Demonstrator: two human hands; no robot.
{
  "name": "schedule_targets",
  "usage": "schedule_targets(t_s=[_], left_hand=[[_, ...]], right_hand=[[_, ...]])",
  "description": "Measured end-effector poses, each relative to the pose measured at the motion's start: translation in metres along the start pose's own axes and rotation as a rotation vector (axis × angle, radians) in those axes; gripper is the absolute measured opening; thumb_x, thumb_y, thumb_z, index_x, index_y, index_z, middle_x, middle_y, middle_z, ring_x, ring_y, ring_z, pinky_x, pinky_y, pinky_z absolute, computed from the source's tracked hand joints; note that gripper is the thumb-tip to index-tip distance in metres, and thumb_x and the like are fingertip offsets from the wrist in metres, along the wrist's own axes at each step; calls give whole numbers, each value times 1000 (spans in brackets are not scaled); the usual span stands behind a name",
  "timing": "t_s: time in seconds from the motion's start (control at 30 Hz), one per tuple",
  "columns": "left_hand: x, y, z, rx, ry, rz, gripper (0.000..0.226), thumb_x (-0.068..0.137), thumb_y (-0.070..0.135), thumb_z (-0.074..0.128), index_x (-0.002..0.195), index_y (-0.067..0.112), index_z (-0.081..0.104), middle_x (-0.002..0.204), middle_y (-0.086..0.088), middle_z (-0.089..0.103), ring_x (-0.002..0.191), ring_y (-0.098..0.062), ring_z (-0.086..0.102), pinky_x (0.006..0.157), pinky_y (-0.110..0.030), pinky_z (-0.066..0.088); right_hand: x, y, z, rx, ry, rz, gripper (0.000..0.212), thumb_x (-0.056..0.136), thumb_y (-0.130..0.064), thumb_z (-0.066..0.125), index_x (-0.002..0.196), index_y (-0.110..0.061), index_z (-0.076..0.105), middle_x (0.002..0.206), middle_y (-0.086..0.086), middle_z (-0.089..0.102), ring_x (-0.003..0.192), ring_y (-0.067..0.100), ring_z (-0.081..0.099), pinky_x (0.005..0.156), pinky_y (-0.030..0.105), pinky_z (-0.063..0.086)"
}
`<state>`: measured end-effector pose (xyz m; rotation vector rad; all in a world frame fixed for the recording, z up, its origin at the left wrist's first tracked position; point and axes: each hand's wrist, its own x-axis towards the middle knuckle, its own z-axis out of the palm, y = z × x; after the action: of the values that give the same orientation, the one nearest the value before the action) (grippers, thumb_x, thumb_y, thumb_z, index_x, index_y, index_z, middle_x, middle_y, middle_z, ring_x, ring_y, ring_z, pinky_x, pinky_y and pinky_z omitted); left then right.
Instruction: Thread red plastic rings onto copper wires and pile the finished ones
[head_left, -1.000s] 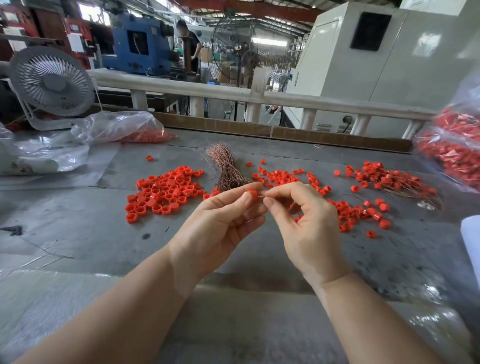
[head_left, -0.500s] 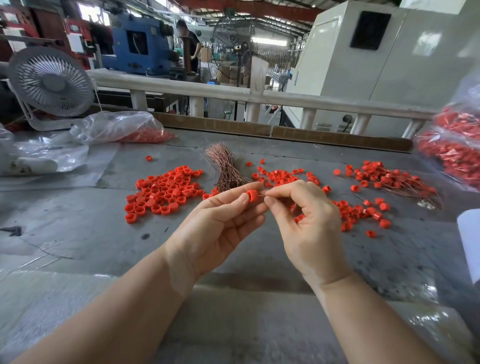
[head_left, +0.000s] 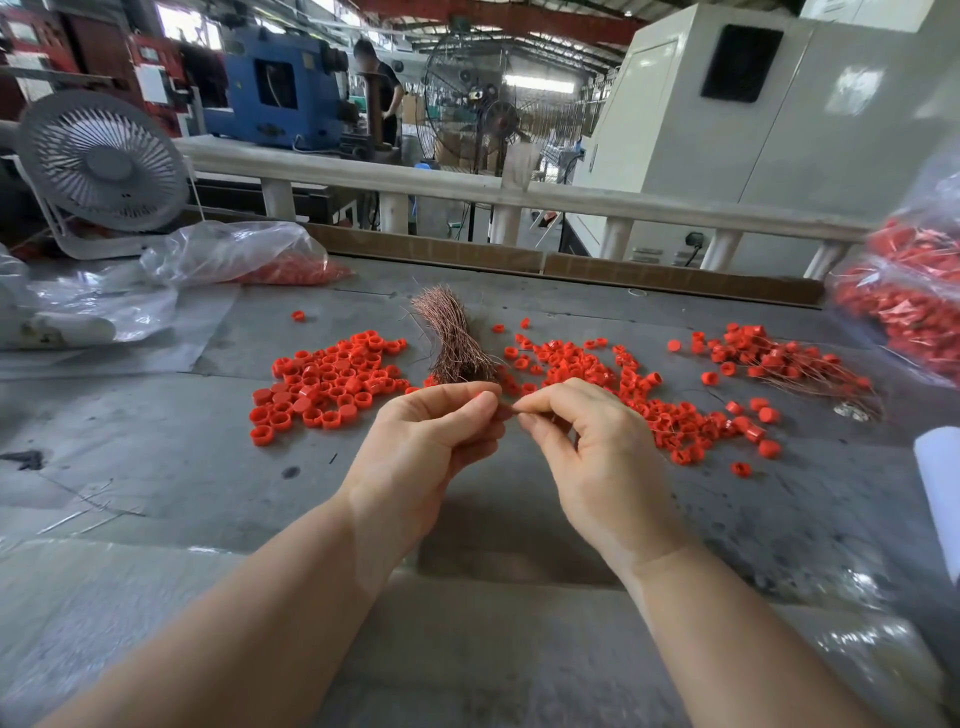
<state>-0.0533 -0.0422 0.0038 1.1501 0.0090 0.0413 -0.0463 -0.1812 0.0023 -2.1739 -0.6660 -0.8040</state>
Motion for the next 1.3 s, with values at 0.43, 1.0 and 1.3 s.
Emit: schedule_targets(t_s=[0.43,1.0,1.3], left_hand=[[6,-7,-4,167,104,52,12,85,3,61,80,11,67,64,2,69,59,-4,61,57,-14,51],[4,-18,-3,897,41,259,11,81,15,68,76,25,67,67,12,49,47,9,46,47,-8,31],[7,-20,-3,961,24,275,10,82,16,68,76,24,68,68,12,49,54,11,48,53,-7,34]], right_hand=[[1,9,-1,-60,-1,193,7,84,-8,65,80,-11,69,79,-1,66,77,20,58,70,35,47],[28,57,-50,-205,206,431,12,84,-3,62,84,-9,72,83,10,70,79,24,61,72,29,43],[21,121,-106,-468,270,649,19,87,0,56,97,-4,71,100,23,68,94,41,60,85,42,47]])
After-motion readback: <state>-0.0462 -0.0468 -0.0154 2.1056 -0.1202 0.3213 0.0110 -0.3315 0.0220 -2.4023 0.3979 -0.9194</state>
